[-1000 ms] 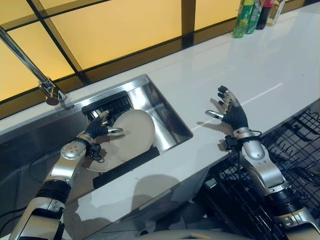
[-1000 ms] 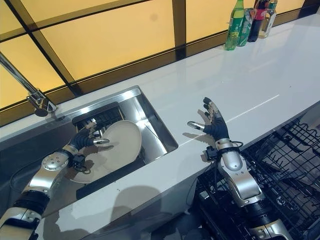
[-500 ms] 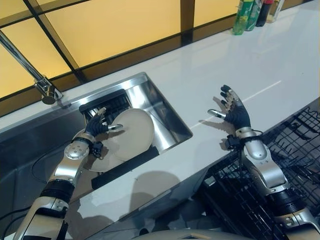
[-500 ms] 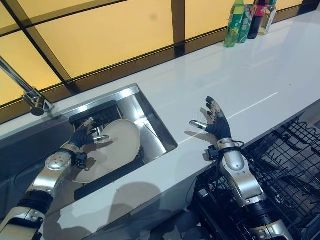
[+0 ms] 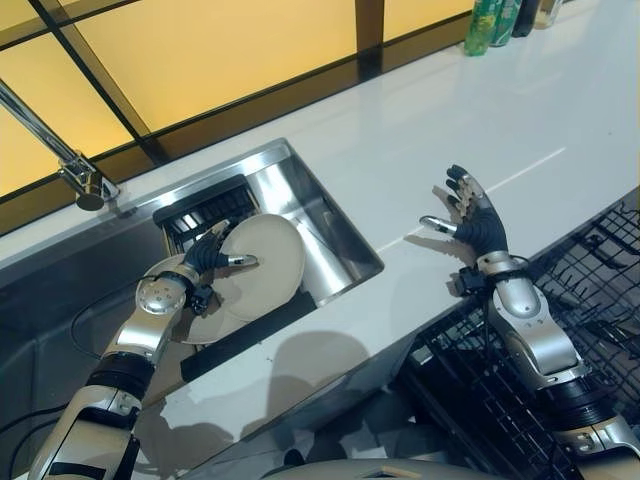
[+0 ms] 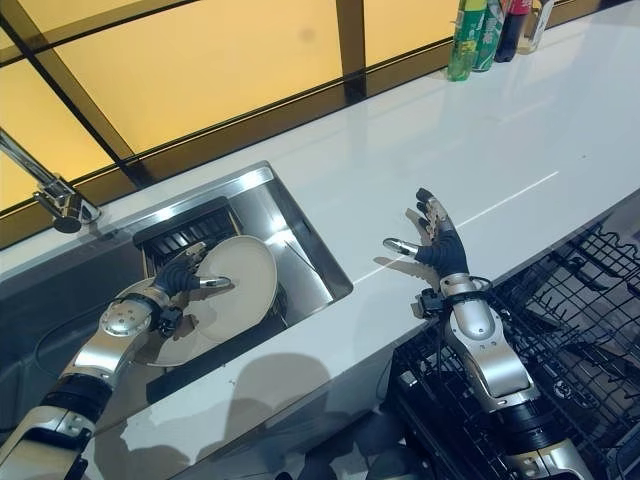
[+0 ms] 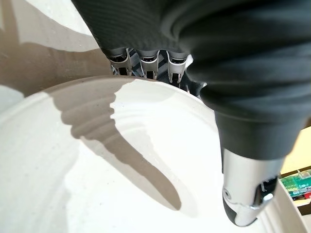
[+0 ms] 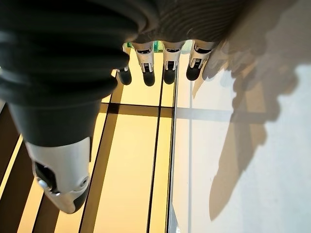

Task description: Pick up plates and place into dishwasher.

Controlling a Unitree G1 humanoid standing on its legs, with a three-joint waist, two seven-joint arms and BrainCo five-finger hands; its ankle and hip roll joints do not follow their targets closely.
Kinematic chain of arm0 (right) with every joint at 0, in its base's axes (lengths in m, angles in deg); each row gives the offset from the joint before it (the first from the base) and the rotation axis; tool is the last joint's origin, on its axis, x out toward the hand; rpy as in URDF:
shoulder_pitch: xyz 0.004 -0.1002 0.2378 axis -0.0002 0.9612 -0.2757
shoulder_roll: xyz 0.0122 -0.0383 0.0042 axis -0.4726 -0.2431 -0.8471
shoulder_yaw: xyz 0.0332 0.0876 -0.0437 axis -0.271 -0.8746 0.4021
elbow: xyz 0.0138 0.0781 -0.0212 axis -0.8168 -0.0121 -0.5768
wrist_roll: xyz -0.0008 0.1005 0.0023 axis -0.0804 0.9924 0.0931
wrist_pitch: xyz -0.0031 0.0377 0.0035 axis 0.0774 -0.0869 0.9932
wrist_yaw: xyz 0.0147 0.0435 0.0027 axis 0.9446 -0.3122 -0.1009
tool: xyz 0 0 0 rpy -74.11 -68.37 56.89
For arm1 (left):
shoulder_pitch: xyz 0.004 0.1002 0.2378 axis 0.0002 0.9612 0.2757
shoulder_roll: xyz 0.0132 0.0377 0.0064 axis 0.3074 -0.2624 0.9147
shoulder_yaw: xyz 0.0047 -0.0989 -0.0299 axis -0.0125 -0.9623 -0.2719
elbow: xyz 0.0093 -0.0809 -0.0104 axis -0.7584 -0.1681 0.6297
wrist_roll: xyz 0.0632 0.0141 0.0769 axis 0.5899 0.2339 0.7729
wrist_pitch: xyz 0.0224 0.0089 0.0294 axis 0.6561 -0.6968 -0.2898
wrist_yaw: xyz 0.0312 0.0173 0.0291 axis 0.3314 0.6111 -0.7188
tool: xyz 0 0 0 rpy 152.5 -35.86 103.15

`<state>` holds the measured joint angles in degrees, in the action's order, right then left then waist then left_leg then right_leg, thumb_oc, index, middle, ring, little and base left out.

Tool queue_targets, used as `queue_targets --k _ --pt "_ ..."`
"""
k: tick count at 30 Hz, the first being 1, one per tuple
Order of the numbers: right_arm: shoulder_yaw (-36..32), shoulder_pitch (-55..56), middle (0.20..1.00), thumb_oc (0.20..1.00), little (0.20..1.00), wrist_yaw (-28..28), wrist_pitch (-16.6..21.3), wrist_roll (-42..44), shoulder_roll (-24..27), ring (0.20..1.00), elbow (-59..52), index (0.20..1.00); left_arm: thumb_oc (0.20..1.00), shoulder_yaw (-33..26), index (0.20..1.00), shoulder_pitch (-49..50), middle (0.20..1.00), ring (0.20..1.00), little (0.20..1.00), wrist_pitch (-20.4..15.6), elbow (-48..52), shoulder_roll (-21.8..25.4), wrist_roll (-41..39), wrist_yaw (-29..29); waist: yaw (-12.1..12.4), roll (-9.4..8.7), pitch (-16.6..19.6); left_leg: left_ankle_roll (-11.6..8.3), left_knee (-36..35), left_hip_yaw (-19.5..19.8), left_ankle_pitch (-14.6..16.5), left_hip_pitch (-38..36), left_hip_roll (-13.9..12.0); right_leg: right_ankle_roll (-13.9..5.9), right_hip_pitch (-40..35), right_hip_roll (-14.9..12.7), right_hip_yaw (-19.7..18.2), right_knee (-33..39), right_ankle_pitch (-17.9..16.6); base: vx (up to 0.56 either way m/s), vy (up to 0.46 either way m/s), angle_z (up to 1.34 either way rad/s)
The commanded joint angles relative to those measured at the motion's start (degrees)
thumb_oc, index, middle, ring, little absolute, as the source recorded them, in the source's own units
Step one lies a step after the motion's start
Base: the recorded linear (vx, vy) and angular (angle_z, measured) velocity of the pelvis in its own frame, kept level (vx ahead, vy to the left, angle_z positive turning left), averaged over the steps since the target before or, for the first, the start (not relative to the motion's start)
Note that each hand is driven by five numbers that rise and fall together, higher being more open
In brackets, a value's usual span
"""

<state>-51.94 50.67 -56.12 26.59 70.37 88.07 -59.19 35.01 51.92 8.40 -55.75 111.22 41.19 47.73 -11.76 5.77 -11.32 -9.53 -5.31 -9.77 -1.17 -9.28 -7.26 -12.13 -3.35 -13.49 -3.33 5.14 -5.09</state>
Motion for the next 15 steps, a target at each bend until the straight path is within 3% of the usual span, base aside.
queue_targets --k 1,7,14,15 --pt "-1.78 -1.16 1.000 1.000 1.000 -1.11 1.57 0.88 2.06 1.000 -2.39 1.000 1.000 0.04 1.000 -5.59 1.000 1.000 1.000 0.83 -4.95 1.82 -0.97 -1.97 0.31 -0.16 1.14 7.52 2.75 -1.94 4.49 3.07 6.80 0.76 5.35 -0.44 1.71 -7.12 3.71 0.00 0.000 0.00" --pt "-1.45 -1.48 1.000 1.000 1.000 -1.20 1.21 1.36 2.88 1.000 -2.79 1.000 1.000 2.25 1.000 -7.04 1.000 1.000 1.000 3.91 -6.32 1.54 -3.66 -7.09 -0.18 0.16 1.12 7.52 2.73 -2.01 4.49 2.88 6.88 0.79 5.26 -0.41 1.56 -7.18 3.88 0.00 0.000 0.00" --pt "-1.23 -1.87 1.000 1.000 1.000 -1.61 0.95 1.77 3.63 1.000 -2.79 1.000 1.000 2.96 1.000 -7.49 1.000 1.000 1.000 2.83 -7.04 1.00 -5.91 -8.61 -0.68 0.69 1.04 7.47 2.53 -2.37 4.47 2.70 7.02 0.81 5.19 -0.38 1.25 -6.99 4.01 0.00 0.000 0.00" --pt "-1.37 -1.72 1.000 1.000 1.000 -1.86 1.00 1.78 3.66 1.000 -2.75 1.000 0.765 2.78 0.765 -7.47 0.765 0.765 0.765 2.38 -7.06 1.04 -5.97 -8.68 -0.71 0.74 1.06 7.47 2.45 -2.39 4.45 2.61 7.03 0.83 5.12 -0.36 1.25 -6.95 4.01 0.00 0.000 0.00"
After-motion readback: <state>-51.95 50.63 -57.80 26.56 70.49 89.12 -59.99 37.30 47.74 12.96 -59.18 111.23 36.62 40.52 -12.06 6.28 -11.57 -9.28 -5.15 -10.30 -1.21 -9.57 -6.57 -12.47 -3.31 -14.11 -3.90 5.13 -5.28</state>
